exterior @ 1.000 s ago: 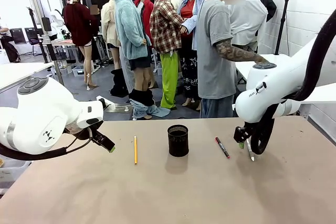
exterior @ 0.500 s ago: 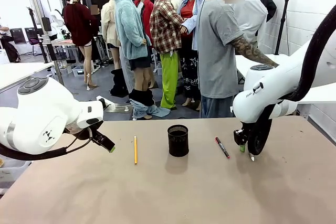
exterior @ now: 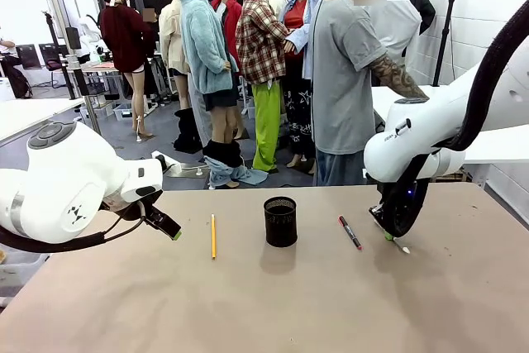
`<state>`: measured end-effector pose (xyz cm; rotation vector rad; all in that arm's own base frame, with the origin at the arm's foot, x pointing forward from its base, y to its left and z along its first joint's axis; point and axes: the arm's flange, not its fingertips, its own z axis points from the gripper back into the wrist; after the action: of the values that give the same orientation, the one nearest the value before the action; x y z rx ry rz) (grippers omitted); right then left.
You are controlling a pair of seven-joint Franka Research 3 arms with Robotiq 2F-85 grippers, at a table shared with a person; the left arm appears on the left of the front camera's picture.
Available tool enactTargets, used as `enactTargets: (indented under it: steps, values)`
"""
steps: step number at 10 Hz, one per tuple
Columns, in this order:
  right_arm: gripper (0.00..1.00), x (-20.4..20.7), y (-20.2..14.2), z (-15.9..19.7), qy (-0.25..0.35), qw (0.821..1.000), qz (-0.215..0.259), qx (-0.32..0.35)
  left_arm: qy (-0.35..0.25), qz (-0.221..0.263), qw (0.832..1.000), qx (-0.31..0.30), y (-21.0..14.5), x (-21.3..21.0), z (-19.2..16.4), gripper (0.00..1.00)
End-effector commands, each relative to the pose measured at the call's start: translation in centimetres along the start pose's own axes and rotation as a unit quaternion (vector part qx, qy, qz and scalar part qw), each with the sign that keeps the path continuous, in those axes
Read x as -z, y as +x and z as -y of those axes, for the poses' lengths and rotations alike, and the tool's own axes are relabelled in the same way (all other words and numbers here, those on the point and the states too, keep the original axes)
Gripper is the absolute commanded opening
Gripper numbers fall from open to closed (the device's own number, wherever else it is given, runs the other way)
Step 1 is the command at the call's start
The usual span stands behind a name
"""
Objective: Place the pens into the pen holder.
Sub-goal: Pick up a writing instrument from the table and place it into the Pen holder.
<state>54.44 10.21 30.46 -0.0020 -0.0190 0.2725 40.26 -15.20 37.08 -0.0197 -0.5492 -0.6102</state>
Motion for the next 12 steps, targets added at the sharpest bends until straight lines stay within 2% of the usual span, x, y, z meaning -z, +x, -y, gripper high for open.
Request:
enactTargets:
  steps: [1, 3, 4, 6, 7, 8, 10, 12]
  values:
    - [0.00, -0.2, 1.2, 0.4, 0.020, 1.000, -0.017, -0.018, 0.000, 0.001, 1.000, -0.002, 0.0, -0.1, -0.1, 1.00]
    - [0.00, -2.4, 1.0, -0.1, 0.038, 0.998, 0.026, -0.051, 0.000, 0.001, 1.000, -0.002, 0.0, -0.1, -0.1, 1.00]
    - [0.00, -4.1, 0.6, -0.5, 0.046, 0.994, 0.066, -0.071, 0.000, 0.001, 1.000, -0.002, 0.0, -0.1, -0.1, 1.00]
    - [0.00, -7.1, 0.0, -1.3, 0.091, 0.976, 0.146, -0.133, 0.000, 0.001, 1.000, -0.002, 0.0, -0.1, -0.1, 1.00]
    - [0.00, -8.3, 0.1, -1.6, 0.113, 0.963, 0.189, -0.157, 0.000, 0.001, 1.000, -0.002, 0.0, -0.1, -0.1, 1.00]
    - [0.00, -9.4, 0.3, -1.9, 0.133, 0.951, 0.216, -0.174, 0.000, 0.001, 1.000, -0.002, 0.0, -0.1, -0.1, 1.00]
    - [0.00, -10.9, 0.7, -3.3, 0.193, 0.918, 0.269, -0.219, 0.000, 0.001, 1.000, -0.002, 0.0, -0.1, -0.1, 1.00]
    - [0.00, -11.2, 1.1, -4.4, 0.271, 0.867, 0.332, -0.255, 0.000, 0.001, 1.000, -0.002, 0.0, -0.1, -0.1, 1.00]
